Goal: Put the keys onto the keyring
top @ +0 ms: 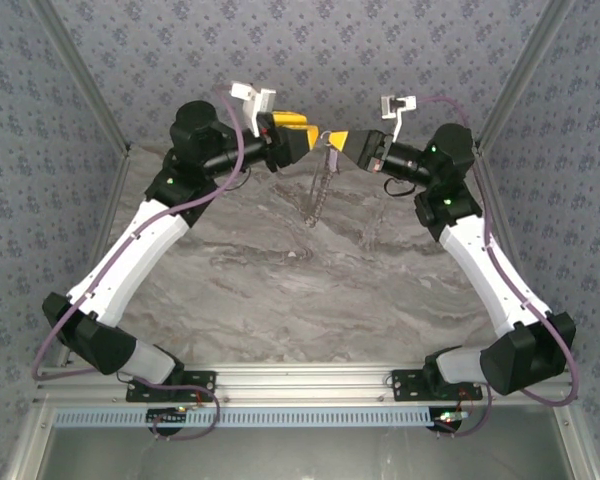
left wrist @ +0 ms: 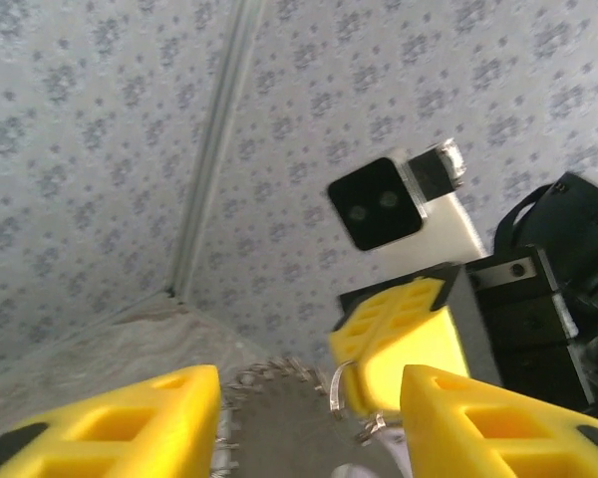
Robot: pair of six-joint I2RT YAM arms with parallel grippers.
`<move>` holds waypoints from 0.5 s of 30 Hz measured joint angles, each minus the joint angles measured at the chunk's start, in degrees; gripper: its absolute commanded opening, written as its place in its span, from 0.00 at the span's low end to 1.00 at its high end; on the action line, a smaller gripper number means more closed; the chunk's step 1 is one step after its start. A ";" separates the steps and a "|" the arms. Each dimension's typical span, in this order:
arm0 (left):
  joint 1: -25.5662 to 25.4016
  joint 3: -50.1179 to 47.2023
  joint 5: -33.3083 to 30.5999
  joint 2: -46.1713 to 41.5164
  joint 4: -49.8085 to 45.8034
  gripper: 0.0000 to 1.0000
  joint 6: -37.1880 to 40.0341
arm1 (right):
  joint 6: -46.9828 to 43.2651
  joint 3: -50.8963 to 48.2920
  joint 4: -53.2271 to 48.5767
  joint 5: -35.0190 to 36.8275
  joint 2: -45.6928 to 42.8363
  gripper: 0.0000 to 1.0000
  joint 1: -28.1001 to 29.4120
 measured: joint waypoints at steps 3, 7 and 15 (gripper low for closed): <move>2.47 0.00 1.07 -0.66 -3.80 0.68 1.11 | -9.88 4.24 -13.14 0.96 -0.11 0.00 0.00; 4.50 0.00 3.26 -2.12 -8.41 0.70 2.80 | -21.99 9.99 -28.09 3.30 -0.15 0.00 0.20; 4.90 -0.37 2.25 -4.37 -15.13 0.80 2.95 | -40.48 18.32 -49.79 8.02 1.53 0.00 1.88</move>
